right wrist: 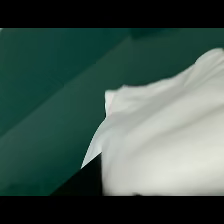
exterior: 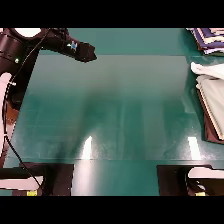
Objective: Fold the shirts.
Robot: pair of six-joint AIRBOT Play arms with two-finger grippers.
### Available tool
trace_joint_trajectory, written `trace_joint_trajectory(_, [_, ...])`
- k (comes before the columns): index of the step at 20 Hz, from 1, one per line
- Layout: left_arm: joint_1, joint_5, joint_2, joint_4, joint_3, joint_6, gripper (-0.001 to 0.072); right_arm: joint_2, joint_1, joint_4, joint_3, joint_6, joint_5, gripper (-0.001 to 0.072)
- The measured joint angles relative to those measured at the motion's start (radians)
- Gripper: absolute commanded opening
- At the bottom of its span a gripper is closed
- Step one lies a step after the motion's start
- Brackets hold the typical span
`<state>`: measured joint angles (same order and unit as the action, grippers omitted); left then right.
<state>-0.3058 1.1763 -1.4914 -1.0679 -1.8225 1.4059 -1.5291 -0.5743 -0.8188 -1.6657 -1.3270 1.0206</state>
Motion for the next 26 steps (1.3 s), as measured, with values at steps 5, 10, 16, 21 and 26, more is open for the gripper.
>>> trace_joint_trajectory(5, [-0.002, -0.018, -0.002, -0.001, 0.000, 0.000, 0.0023, 0.002, -0.029, 0.027, -0.206, 0.003, 0.045, 0.0016])
trace_joint_trajectory(10, [-0.002, -0.011, -0.002, -0.002, 0.000, 0.000, 0.0023, 0.016, -0.087, 0.027, -0.315, 0.000, 0.186, 0.0016])
trace_joint_trajectory(16, [-0.002, 0.030, -0.002, -0.002, 0.000, 0.000, 0.0023, 0.159, -0.188, -0.145, -0.098, -0.007, 0.307, 0.0018])
trace_joint_trajectory(21, [-0.002, 0.057, -0.002, -0.002, 0.000, -0.017, 0.0023, 0.332, -0.310, -0.272, 0.188, -0.007, 0.346, 0.0474])
trace_joint_trajectory(26, [-0.002, 0.066, -0.002, -0.002, 0.000, -0.024, 0.0024, 0.434, -0.421, -0.319, 0.364, -0.008, 0.367, 0.0492])
